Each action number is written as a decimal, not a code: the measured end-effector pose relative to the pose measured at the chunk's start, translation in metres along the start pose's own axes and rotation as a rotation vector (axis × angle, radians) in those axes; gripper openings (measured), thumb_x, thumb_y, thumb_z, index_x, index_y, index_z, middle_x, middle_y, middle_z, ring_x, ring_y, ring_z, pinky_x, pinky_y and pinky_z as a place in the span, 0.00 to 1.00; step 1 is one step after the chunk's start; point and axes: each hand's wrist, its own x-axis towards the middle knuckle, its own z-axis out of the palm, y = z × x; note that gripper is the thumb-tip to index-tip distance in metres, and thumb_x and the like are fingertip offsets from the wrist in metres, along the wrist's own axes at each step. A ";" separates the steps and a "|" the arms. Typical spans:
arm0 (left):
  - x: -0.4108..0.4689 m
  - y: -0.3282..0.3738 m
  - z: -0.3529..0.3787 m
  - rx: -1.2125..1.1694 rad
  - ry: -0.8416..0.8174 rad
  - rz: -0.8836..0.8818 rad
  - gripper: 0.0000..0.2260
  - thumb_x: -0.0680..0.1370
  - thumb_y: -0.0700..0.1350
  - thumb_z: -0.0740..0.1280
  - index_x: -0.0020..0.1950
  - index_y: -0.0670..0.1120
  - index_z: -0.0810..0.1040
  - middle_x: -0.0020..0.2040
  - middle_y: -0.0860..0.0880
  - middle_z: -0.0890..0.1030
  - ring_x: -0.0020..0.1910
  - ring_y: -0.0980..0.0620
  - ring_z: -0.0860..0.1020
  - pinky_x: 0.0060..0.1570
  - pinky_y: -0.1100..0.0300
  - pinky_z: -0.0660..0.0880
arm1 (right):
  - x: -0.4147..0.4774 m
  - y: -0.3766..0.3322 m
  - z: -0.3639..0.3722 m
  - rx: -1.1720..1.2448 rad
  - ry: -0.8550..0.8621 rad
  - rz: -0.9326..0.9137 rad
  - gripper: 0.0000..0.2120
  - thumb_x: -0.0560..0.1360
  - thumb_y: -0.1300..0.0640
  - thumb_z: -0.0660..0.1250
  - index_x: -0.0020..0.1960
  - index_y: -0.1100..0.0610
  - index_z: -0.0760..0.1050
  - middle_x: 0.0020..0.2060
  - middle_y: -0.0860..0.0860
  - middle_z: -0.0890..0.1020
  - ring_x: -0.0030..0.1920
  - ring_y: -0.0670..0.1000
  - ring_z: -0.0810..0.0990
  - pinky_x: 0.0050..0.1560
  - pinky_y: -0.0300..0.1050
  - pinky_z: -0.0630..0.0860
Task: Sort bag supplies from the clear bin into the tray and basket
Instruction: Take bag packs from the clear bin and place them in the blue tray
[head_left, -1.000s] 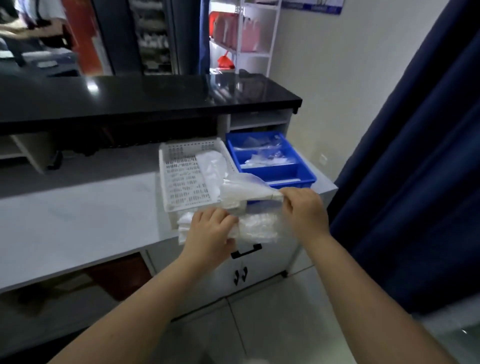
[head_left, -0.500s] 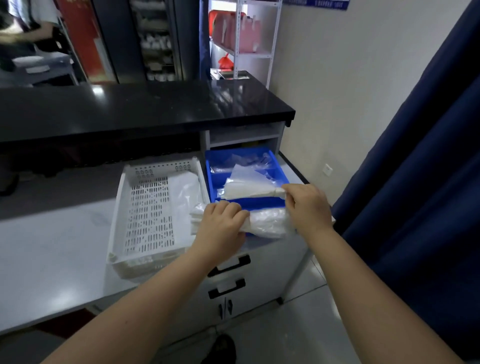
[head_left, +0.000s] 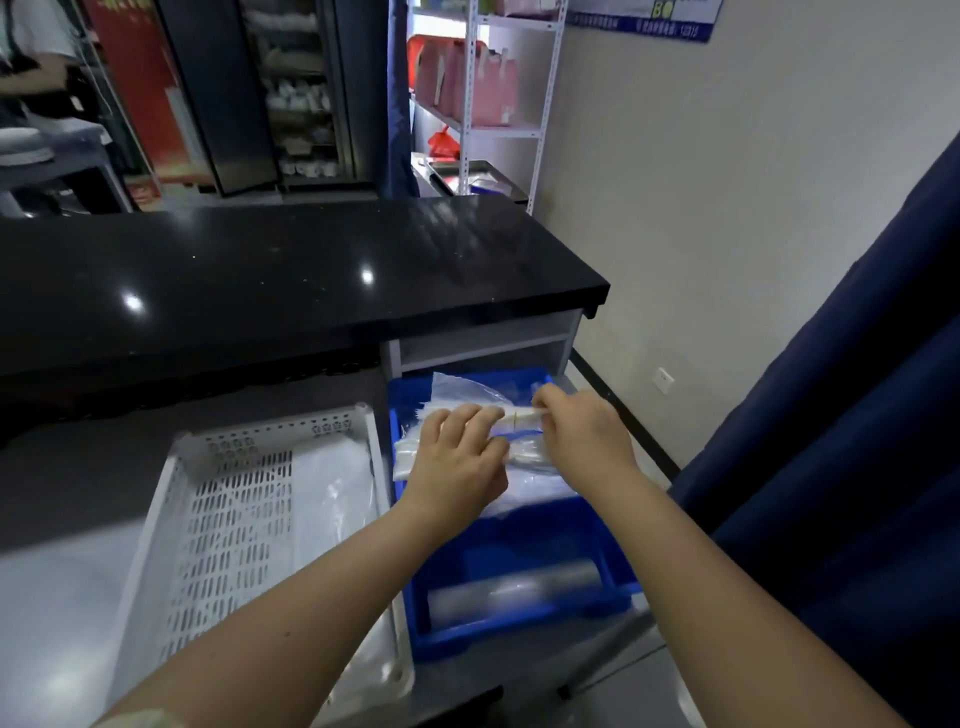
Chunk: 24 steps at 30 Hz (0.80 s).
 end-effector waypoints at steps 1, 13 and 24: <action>0.004 -0.004 0.005 0.013 -0.005 -0.005 0.02 0.66 0.41 0.71 0.38 0.44 0.81 0.52 0.44 0.83 0.49 0.42 0.81 0.47 0.49 0.75 | 0.007 0.002 0.005 0.005 -0.014 -0.001 0.04 0.75 0.62 0.63 0.49 0.58 0.74 0.35 0.57 0.77 0.35 0.57 0.72 0.33 0.47 0.64; 0.030 -0.028 0.040 0.137 -0.313 -0.038 0.11 0.65 0.43 0.74 0.46 0.45 0.80 0.49 0.43 0.83 0.53 0.41 0.80 0.61 0.38 0.70 | 0.045 0.030 0.046 0.246 -0.192 -0.134 0.10 0.74 0.57 0.68 0.54 0.50 0.75 0.40 0.49 0.74 0.45 0.54 0.72 0.42 0.47 0.72; 0.023 -0.044 0.034 -0.014 -0.253 -0.183 0.09 0.66 0.33 0.72 0.44 0.40 0.81 0.39 0.42 0.82 0.35 0.43 0.80 0.33 0.52 0.77 | 0.004 0.075 0.065 0.473 0.184 -0.372 0.08 0.74 0.64 0.68 0.52 0.60 0.80 0.47 0.54 0.82 0.50 0.53 0.77 0.55 0.46 0.75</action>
